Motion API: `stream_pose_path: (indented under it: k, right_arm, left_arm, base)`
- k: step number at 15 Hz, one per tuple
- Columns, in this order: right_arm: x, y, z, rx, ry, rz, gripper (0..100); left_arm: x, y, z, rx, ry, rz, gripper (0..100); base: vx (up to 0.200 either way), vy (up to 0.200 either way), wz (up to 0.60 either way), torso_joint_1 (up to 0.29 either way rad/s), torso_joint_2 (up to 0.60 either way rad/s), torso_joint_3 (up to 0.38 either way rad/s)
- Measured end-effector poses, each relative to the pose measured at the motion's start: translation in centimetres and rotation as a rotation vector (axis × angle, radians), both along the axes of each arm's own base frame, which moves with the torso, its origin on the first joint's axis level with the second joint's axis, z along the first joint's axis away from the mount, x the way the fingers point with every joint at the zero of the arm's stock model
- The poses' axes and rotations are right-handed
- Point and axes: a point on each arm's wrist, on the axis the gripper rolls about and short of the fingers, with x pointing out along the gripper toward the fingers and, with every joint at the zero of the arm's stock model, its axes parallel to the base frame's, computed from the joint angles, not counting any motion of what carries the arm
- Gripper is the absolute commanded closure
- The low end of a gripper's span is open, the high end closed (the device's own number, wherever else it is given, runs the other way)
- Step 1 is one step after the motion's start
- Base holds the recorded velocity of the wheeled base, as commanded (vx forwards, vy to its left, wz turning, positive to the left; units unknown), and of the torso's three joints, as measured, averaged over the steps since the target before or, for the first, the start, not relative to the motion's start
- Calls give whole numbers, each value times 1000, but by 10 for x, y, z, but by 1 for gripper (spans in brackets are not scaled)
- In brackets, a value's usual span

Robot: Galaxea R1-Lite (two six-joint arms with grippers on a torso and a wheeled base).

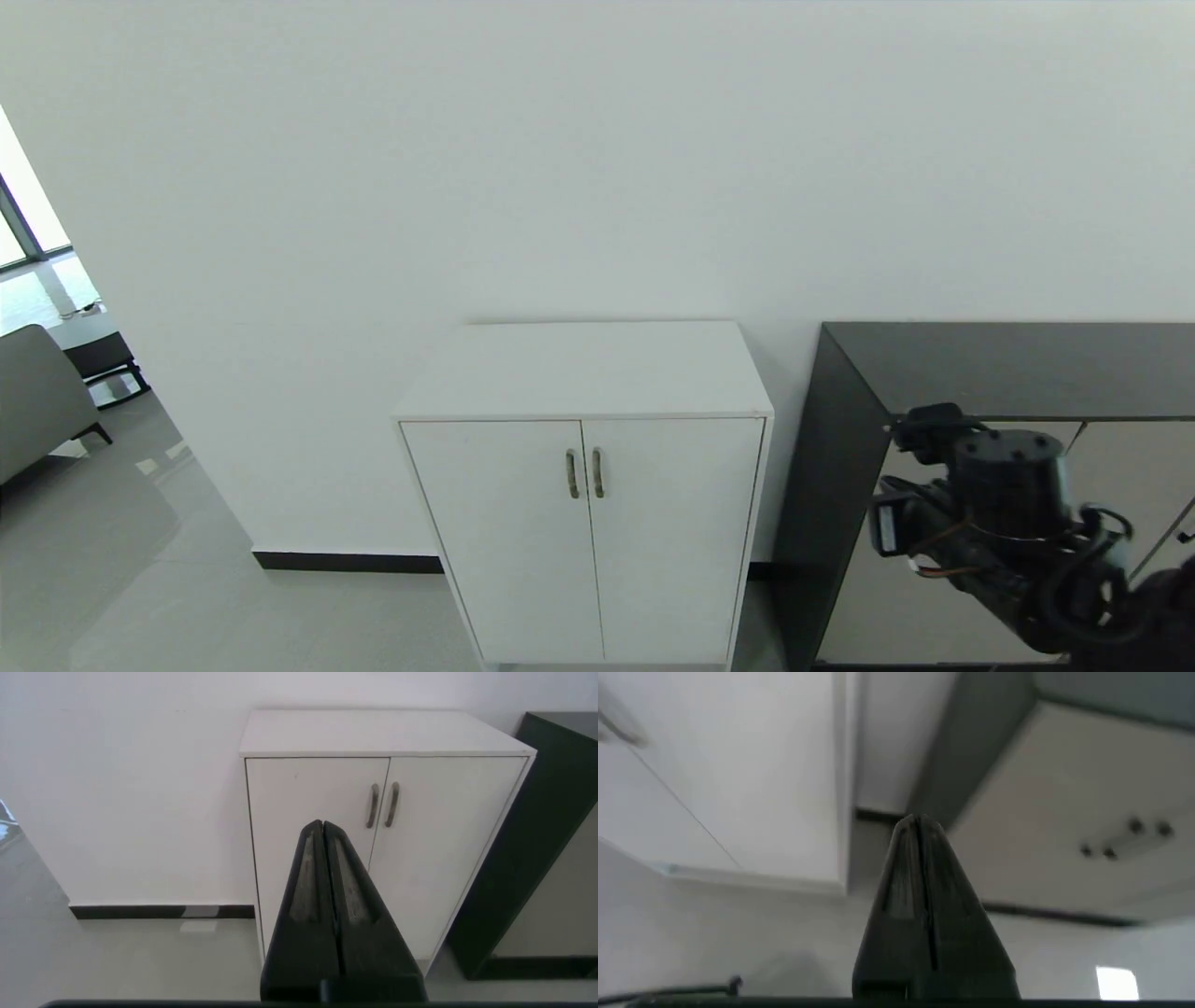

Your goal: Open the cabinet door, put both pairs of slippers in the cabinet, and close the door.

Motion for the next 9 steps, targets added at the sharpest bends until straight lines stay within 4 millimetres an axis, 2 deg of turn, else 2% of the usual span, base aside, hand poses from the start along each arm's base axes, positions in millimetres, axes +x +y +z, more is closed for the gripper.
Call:
stream_pose_path:
  k: [4,5,7,9]
  right_arm:
    - [-68,-80,-6,-26,134,30,100]
    - [-82,-94,-6,-22,162,21,100]
    - [-113,-110,-6,-15,241,23,100]
    - [-144,-116,-9,-7,326,33,100]
  left_arm:
    - [0,0,0,0,0,0,100]
    - [0,0,0,0,0,0,100]
    - [0,0,0,0,0,-1,100]
    - [0,0,0,0,0,-1,100]
  base:
    - [0,0,0,0,0,0]
    - [0,0,0,0,0,0]
    - [0,0,0,0,0,0]
    - [0,0,0,0,0,0]
